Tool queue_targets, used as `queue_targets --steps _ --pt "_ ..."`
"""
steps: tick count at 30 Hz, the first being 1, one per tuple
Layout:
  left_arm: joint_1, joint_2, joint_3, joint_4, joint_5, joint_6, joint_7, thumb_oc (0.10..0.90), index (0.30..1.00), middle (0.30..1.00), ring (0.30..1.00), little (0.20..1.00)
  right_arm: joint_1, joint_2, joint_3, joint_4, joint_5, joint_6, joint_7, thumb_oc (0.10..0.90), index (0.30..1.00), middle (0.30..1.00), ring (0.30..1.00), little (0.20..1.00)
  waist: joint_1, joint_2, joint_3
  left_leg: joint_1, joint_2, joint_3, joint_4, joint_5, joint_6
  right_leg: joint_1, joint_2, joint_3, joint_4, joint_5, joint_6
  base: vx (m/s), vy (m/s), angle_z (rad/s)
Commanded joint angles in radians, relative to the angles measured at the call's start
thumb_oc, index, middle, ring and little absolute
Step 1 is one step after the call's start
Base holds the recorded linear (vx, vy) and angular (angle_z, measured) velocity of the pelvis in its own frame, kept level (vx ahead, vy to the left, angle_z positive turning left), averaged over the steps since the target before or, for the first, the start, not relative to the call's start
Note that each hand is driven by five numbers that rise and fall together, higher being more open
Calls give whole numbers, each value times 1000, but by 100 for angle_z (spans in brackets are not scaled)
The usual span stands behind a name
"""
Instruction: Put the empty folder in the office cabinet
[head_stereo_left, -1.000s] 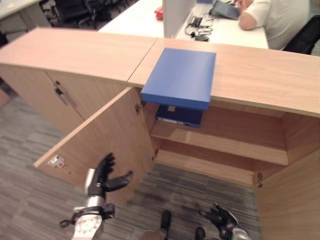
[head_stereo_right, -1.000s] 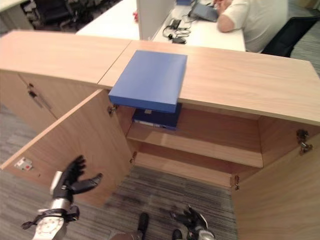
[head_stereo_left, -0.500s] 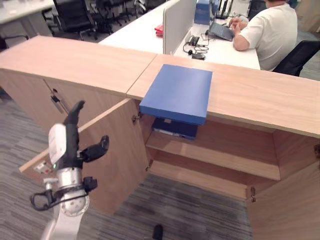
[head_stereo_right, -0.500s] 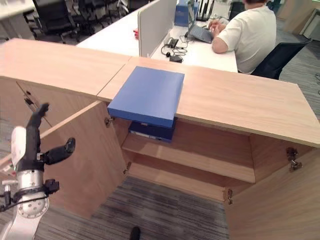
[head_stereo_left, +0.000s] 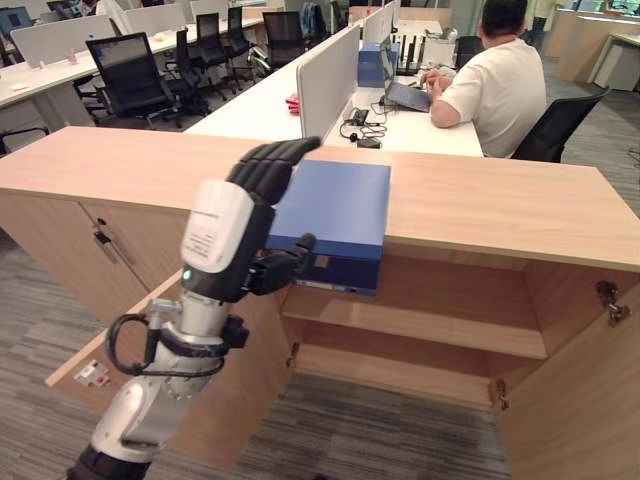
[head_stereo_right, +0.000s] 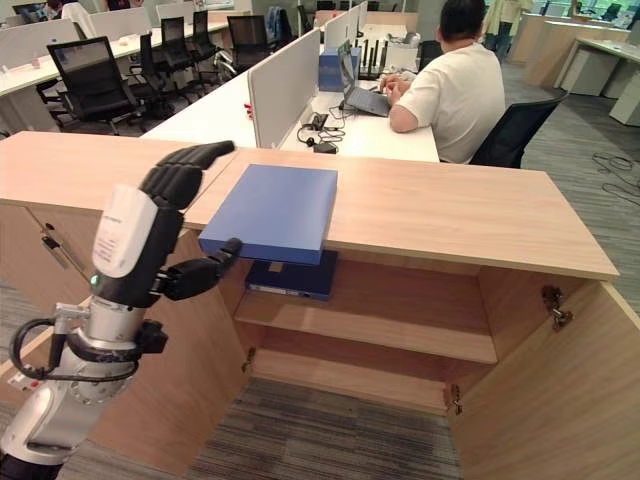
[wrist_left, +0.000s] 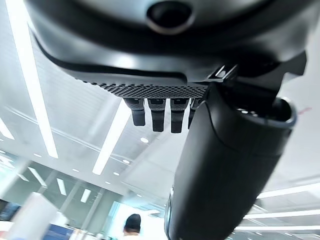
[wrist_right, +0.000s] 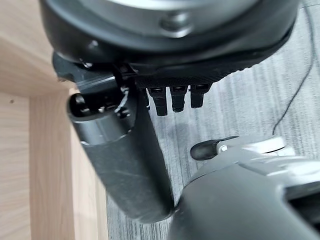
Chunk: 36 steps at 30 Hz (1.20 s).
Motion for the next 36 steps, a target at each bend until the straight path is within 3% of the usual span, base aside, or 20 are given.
queue_targets --steps 1,9,19,36 --pt "-136 15 12 -59 -110 -34 -43 800 900 900 900 900 -52 -31 8 28 -26 -23 -8 800 900 900 900 900 0 -22 -33 89 -14 -9 -2 -186 -12 -66 23 -33 8 -21 30 0 0 0" --pt "-176 31 -41 -4 -189 -16 -117 800 900 900 900 900 -58 -35 14 28 -30 -11 10 800 900 900 900 900 -9 -14 -40 96 -14 -5 -2 -191 -12 -62 22 -30 8 -24 31 0 0 0" --pt "-290 89 -105 165 -54 22 -127 800 900 900 900 900 -55 -47 19 22 -35 -3 23 800 900 900 900 900 -21 -6 -45 104 -14 4 -2 -196 -13 -59 24 -23 8 -26 31 2 1 -1" --pt "-398 66 -171 306 117 67 -86 800 900 900 900 900 -60 -55 20 34 -35 -1 19 800 900 900 900 900 -36 0 -53 111 -16 14 -2 -203 -12 -57 26 -11 8 -27 31 0 0 0"
